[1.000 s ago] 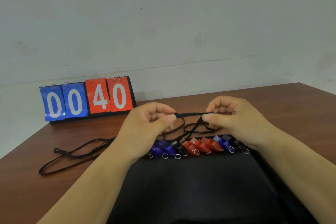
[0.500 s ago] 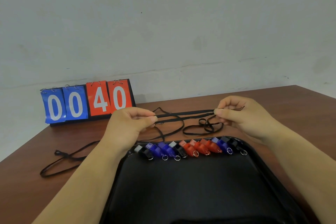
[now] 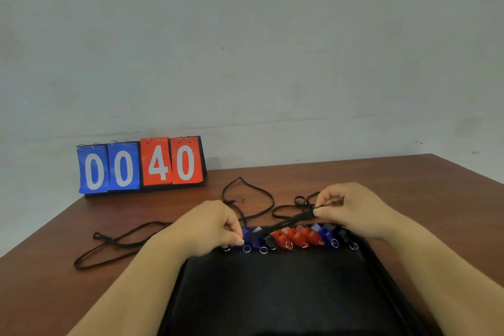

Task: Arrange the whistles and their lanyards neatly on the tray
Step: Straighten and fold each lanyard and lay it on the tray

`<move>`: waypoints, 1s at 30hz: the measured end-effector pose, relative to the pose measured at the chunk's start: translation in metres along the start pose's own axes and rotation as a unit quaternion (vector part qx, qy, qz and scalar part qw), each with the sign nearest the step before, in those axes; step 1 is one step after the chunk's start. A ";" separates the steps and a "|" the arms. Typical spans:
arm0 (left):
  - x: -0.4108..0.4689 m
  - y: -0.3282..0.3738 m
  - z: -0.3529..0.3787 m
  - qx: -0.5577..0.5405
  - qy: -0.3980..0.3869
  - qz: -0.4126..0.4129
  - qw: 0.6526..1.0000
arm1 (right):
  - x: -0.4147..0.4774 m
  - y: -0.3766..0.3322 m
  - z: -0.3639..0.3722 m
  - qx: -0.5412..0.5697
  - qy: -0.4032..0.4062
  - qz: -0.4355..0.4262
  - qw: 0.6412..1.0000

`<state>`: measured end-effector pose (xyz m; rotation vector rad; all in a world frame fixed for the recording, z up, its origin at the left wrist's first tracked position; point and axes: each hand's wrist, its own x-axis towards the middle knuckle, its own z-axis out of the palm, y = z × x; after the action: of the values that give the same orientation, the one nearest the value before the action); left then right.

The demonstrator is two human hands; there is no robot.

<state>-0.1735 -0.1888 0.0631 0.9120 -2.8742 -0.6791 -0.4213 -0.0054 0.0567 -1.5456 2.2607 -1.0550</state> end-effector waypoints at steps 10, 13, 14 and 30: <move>-0.055 0.017 0.025 -0.006 -0.057 0.059 0.997 | -0.084 0.000 -0.019 -0.124 -0.144 -0.036 0.981; -0.068 0.021 0.039 0.010 -0.060 0.055 0.997 | -0.101 0.001 -0.015 -0.137 -0.180 -0.027 0.974; -0.071 0.022 0.042 0.010 -0.060 0.055 0.997 | -0.105 0.001 -0.014 -0.139 -0.181 -0.027 0.973; -0.092 0.039 0.049 0.043 -0.063 0.033 0.996 | -0.119 -0.008 -0.018 -0.220 -0.238 -0.016 0.946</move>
<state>-0.1269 -0.0898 0.0428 0.8056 -3.0523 -0.6331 -0.3741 0.1055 0.0492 -1.7601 2.2021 -0.1335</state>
